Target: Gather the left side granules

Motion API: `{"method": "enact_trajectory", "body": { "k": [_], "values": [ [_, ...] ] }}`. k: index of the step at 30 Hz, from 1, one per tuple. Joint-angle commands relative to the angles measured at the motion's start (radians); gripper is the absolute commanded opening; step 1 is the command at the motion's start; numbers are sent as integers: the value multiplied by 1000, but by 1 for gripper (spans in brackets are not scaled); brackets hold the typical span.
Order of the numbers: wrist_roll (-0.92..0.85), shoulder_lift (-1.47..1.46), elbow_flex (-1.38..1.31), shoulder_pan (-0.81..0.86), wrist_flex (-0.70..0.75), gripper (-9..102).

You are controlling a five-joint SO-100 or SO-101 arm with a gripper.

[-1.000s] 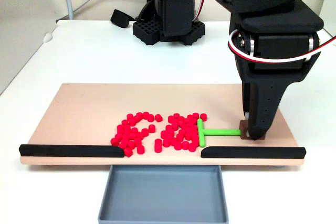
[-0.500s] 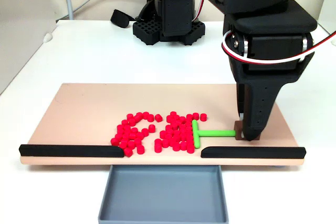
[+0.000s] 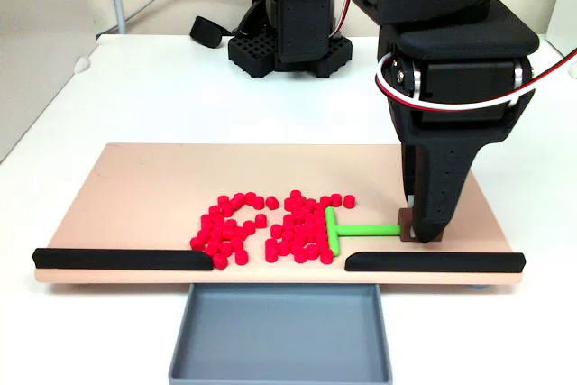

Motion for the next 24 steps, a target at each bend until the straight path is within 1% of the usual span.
{"method": "enact_trajectory", "body": {
  "k": [1,18,24],
  "values": [
    [-6,31,-2,12,-3,0],
    [31,141,18,-21,12,0],
    [3,227,55,-43,14,0]
  ]
}}
